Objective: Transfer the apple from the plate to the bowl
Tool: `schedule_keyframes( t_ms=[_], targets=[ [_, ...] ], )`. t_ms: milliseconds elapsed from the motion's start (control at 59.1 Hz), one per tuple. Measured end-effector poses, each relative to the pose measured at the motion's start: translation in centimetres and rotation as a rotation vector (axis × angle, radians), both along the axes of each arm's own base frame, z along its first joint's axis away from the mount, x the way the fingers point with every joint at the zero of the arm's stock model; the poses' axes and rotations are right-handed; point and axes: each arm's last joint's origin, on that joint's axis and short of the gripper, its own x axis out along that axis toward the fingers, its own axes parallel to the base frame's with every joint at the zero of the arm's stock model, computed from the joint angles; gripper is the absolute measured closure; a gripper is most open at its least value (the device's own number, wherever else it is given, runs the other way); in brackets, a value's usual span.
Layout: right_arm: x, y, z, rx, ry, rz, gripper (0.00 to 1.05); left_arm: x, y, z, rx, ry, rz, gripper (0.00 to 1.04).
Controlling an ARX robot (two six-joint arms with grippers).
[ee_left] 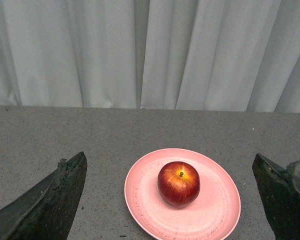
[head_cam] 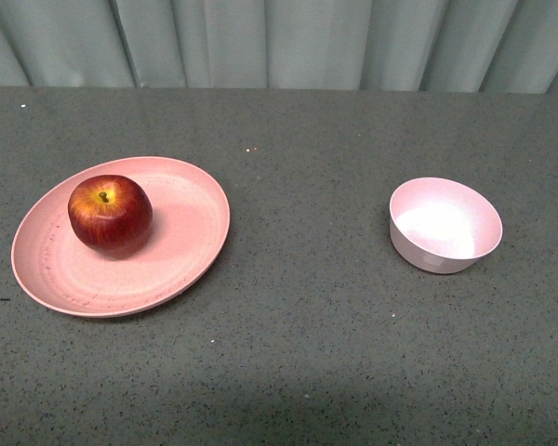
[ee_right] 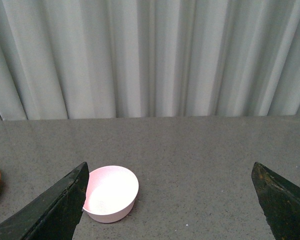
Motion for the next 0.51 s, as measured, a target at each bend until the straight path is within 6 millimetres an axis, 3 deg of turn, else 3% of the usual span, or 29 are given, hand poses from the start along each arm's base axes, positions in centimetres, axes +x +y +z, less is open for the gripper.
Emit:
schedule_keyframes(
  t_ms=[507],
  targets=[
    [0.00,0.00,0.00,0.000,0.000,0.000,0.09,0.00,0.00,0.00,0.000,0.000,0.000,0.07]
  ],
)
